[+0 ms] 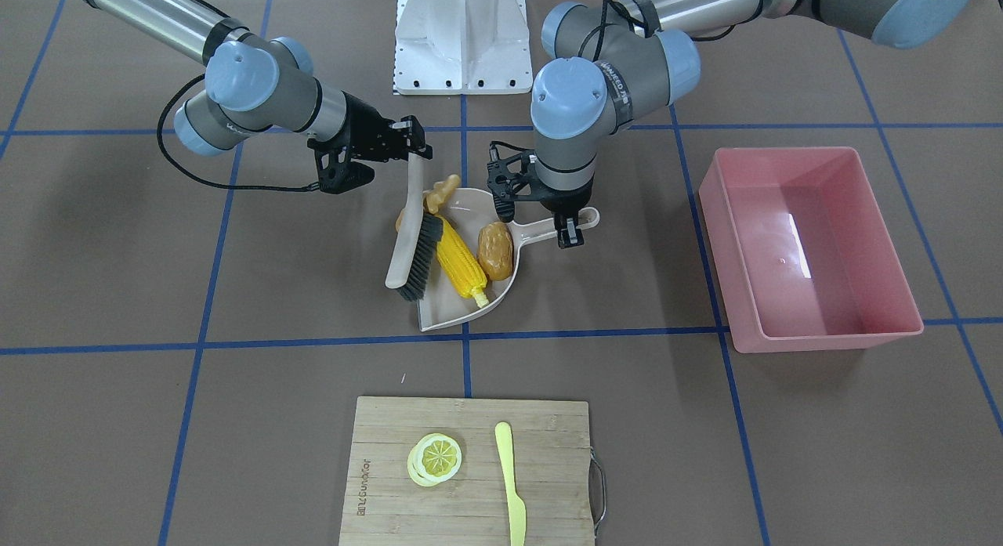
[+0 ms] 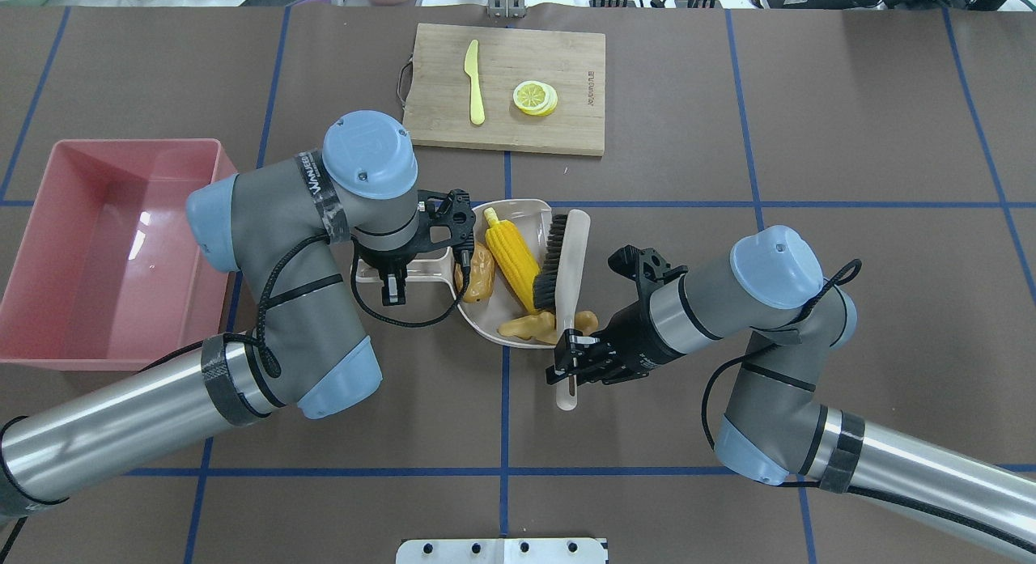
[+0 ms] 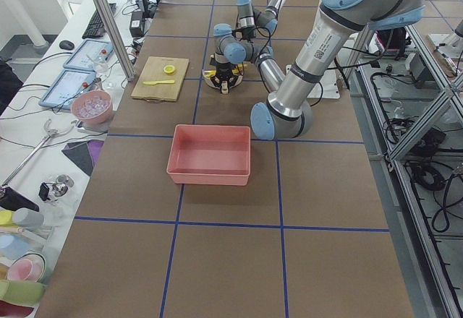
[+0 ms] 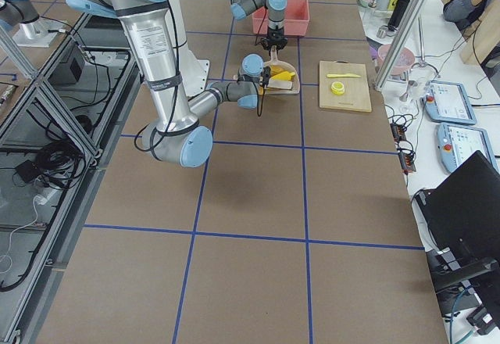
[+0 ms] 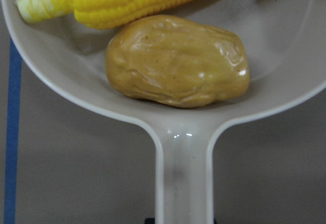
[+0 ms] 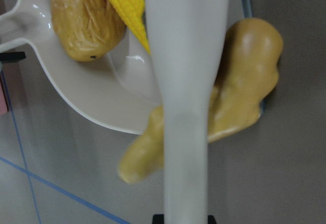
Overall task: Sweep and dump trash into bin
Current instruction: 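Push the food into the dustpan with the brush in the right gripper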
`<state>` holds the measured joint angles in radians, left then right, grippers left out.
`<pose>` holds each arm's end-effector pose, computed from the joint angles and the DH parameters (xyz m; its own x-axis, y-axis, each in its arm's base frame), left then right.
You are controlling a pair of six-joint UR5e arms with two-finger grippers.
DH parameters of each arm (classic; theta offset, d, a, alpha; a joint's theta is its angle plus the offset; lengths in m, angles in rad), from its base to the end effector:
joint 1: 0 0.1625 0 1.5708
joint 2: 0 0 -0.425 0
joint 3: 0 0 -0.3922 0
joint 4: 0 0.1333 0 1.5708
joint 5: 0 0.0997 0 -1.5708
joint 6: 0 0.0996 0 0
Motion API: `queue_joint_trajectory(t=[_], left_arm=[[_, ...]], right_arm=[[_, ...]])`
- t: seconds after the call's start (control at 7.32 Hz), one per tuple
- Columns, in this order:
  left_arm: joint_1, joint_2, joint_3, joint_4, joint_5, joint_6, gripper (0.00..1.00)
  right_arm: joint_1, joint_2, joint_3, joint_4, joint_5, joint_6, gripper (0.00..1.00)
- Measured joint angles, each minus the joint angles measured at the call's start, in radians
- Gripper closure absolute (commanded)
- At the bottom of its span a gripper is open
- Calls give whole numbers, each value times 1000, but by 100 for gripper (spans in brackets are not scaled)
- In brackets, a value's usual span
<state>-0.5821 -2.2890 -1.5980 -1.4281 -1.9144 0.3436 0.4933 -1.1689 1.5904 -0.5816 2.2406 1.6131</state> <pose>0.5325 -0.4699 0.2372 0.1054 0.9919 -0.0703 -0.7686 0.1261 0.6272 -0.5097 -0.3552 0.3072 0.1474 0.1169 0.9821 0.1625 0.9766 -0.1406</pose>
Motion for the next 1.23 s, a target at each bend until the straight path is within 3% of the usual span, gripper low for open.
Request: queue_joint_trajectory(t=[0.27, 0.68, 1.23], left_arm=[[-1, 0, 0, 0, 0, 0, 100], [-1, 0, -1, 0, 0, 0, 100], [-11, 27, -36, 3, 2, 34, 100]], right_arm=[[19, -5, 56, -83, 25, 4, 100], [133, -29, 106, -153, 142, 1, 100], [154, -204, 276, -156, 185, 146, 100]])
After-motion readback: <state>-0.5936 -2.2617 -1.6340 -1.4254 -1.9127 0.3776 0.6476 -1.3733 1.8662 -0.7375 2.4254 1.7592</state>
